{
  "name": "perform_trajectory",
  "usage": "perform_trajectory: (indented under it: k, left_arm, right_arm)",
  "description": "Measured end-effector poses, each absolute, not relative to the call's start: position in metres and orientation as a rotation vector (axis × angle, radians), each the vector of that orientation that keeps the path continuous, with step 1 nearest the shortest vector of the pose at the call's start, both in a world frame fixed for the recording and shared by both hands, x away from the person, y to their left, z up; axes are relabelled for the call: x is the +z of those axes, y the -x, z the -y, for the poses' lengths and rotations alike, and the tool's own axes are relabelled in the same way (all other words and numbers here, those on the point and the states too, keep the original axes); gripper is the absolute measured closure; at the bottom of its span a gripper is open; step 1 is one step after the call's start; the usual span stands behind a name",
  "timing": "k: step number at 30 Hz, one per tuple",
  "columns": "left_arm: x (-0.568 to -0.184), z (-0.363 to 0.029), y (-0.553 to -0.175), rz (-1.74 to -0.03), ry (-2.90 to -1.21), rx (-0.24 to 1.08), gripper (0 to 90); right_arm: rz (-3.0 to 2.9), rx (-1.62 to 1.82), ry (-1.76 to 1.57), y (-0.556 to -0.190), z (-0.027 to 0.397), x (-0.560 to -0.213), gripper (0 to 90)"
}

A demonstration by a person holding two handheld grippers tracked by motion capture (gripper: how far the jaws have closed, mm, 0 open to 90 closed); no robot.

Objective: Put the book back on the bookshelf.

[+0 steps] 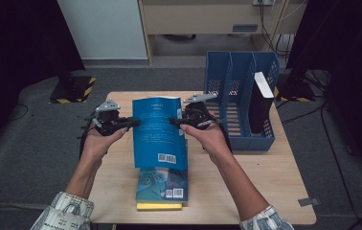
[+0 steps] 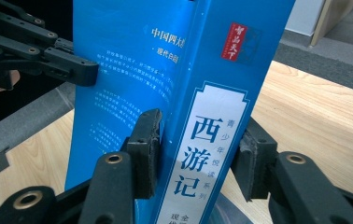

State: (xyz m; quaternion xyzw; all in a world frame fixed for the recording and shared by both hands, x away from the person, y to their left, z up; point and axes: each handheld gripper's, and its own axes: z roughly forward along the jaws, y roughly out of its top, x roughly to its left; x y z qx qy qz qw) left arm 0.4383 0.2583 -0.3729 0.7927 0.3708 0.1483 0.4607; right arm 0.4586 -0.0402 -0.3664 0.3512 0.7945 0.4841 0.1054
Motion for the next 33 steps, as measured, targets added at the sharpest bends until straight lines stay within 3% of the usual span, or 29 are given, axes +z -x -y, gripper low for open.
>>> perform_trajectory:
  k: [15,27,33]
  left_arm:
    - [-0.367,-0.253,-0.431,-0.873,-1.987,0.399,81.0]
    - [-0.357,-0.254,-0.446,-0.882,-2.001,0.456,81.4]
    - [-0.36,-0.257,-0.432,-0.869,-2.004,0.466,81.2]
  right_arm:
    - [-2.394,1.345,-0.98,-0.46,0.038,-0.353,54.7]
    - [-2.325,1.337,-0.938,-0.468,0.032,-0.344,57.0]
    - [-2.35,1.301,-0.866,-0.458,0.033,-0.345,57.0]
